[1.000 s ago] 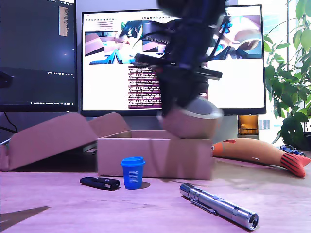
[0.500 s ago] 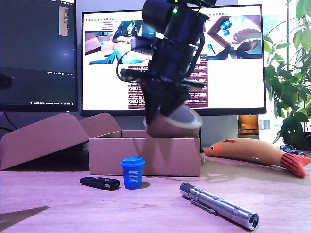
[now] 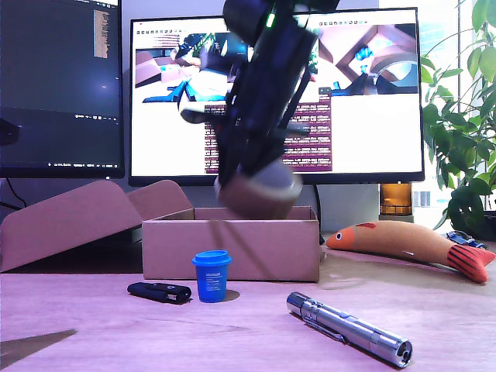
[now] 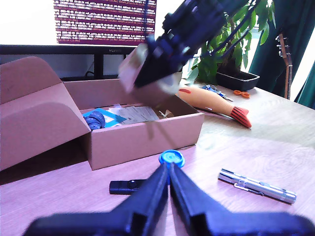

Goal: Pick up the tape roll and place it inside the cardboard box

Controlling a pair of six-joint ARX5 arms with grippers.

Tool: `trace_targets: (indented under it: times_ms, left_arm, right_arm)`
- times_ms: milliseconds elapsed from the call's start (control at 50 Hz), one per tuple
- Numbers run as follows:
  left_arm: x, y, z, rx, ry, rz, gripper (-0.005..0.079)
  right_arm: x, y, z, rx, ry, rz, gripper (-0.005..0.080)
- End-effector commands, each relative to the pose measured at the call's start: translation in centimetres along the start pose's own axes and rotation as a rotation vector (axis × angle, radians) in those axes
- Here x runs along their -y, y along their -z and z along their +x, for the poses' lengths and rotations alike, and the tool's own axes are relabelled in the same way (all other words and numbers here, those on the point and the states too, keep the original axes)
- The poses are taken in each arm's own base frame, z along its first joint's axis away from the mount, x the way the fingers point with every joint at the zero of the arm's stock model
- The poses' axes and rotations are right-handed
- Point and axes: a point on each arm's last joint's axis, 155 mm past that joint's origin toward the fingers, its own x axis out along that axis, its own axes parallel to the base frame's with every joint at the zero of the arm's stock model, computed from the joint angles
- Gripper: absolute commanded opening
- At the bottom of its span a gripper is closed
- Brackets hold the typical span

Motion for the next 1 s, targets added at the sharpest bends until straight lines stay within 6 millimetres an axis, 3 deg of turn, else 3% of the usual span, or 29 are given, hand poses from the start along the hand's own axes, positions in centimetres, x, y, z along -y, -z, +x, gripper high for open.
trace_targets:
  times_ms: [0, 180, 320, 380, 500, 560, 900, 980]
  left_arm:
    - [-0.1, 0.7, 0.1, -0.010, 0.002, 0.004, -0.0019]
    - [-0.1, 1.2, 0.1, -0.031, -0.002, -0.013, -0.0019]
    - [-0.2, 1.6, 0.1, -0.047, -0.002, -0.015, -0.0019]
    - [-0.2, 1.6, 0.1, -0.047, -0.002, -0.016, -0.0019]
    - [-0.2, 1.6, 0.1, -0.047, -0.002, -0.016, -0.0019]
    - [-0.2, 1.6, 0.1, -0.047, -0.002, -0.016, -0.0019]
    - [-0.1, 2.3, 0.0, -0.073, 0.001, -0.024, -0.0019]
    - [-0.2, 2.6, 0.0, -0.084, -0.002, -0.025, -0.0019]
  right_arm:
    - [0.0, -0.7, 0.9, 0.024, 0.002, -0.015, -0.0012]
    - [0.6, -0.1, 2.5, 0.012, 0.013, -0.007, -0.0012]
    - [1.1, 0.3, 2.6, -0.004, 0.018, -0.001, -0.0001]
    - [1.0, 0.3, 2.6, -0.005, 0.016, 0.000, 0.0057]
    - [1.3, 0.5, 2.5, -0.017, 0.018, 0.004, 0.0253]
    - [1.3, 0.6, 2.5, -0.019, 0.019, 0.004, 0.0301]
    - [1.4, -0.8, 1.0, -0.027, 0.024, 0.004, 0.0297]
    - [1.3, -1.9, -0.1, -0.027, 0.023, 0.004, 0.0244]
